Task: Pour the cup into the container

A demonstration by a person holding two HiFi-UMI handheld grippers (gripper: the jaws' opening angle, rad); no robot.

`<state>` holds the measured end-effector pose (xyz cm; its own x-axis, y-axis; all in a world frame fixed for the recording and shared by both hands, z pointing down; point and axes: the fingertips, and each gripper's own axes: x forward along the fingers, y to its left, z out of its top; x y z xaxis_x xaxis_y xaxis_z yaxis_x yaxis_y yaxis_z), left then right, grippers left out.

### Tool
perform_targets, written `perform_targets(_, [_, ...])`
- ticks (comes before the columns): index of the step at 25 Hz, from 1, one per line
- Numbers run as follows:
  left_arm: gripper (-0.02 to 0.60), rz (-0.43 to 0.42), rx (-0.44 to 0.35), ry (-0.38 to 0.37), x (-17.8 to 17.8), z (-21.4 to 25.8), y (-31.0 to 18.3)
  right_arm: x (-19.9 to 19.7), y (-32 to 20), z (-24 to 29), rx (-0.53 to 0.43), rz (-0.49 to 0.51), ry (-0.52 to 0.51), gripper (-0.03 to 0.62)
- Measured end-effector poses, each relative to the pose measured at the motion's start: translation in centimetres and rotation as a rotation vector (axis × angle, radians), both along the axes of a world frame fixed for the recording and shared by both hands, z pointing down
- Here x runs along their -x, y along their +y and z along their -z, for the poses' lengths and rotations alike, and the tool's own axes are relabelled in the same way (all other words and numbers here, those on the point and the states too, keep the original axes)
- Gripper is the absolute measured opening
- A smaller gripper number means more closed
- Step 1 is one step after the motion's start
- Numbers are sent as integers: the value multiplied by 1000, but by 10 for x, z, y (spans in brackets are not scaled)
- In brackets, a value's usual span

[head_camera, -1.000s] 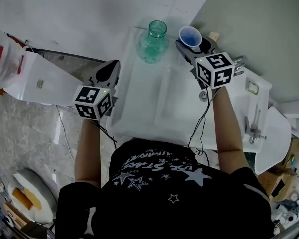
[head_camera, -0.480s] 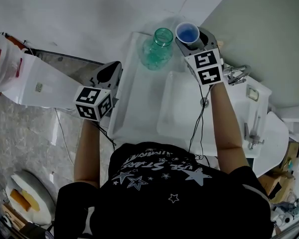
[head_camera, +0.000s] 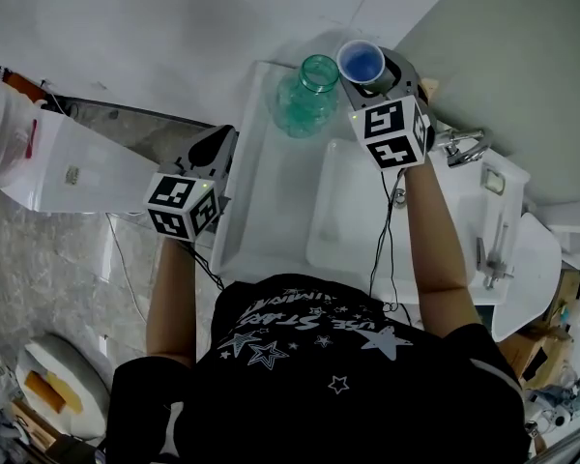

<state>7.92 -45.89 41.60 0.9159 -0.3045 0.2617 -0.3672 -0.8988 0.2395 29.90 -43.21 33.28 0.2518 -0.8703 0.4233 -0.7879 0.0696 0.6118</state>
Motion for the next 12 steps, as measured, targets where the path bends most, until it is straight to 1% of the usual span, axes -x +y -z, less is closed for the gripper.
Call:
perform_targets(8, [12,-9,21,5,-3,-6,0,-2,-5,2,27,4,132,277])
perform_targets(12, [12,-10,35,10,-3,-8,0,-2,-8,2,38,-2,156,275])
